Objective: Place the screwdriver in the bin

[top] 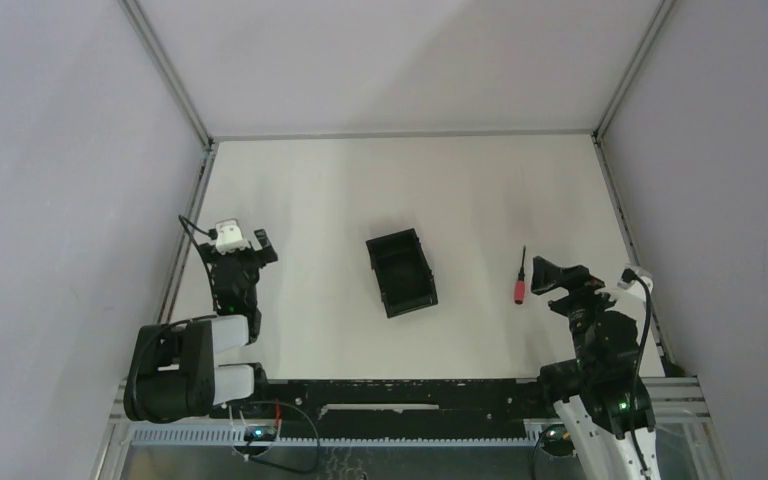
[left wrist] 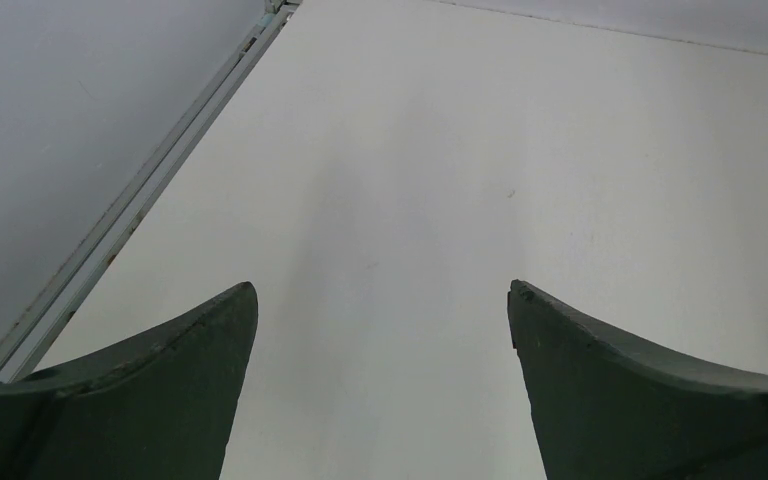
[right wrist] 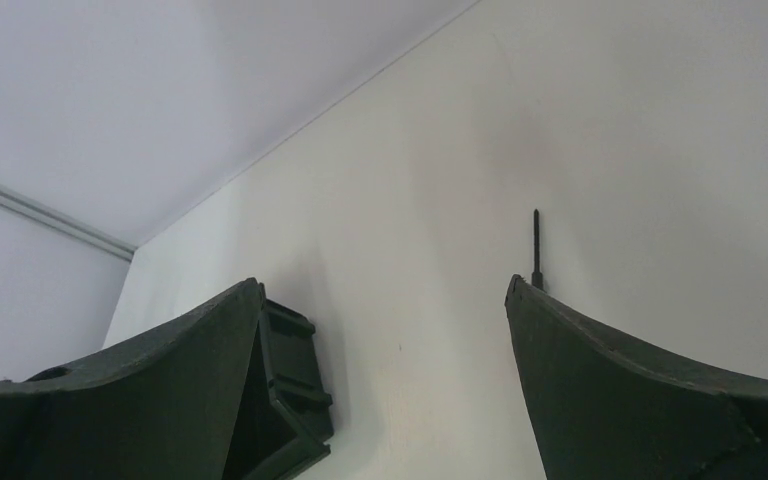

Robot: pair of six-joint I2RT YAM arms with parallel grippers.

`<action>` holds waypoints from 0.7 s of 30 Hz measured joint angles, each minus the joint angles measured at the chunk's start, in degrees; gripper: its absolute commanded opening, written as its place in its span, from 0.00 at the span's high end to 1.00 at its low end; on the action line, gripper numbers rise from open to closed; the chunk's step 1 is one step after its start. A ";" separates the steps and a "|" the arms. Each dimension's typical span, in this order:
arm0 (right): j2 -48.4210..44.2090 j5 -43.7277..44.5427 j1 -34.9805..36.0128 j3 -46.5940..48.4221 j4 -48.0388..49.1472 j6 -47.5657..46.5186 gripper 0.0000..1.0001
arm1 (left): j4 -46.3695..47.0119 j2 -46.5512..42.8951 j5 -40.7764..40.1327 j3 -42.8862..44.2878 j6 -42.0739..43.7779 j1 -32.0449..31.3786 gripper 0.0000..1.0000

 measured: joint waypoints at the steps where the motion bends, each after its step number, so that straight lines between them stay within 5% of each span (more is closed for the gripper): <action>1: 0.00 0.00 0.00 0.09 0.22 0.04 0.01 | -0.02 0.00 0.00 0.00 0.02 0.00 0.00; 8: 8.55 -4.44 0.00 9.01 3.43 -3.06 0.07 | -0.02 0.00 0.00 0.00 0.00 0.00 0.00; 14: 42.32 -4.87 -0.02 32.92 -3.52 -8.24 0.07 | -0.02 0.00 0.00 0.00 0.02 0.00 0.00; 21: 73.64 -3.45 -0.87 40.35 -12.59 -9.33 0.17 | -0.02 0.00 0.00 0.00 0.02 0.00 0.00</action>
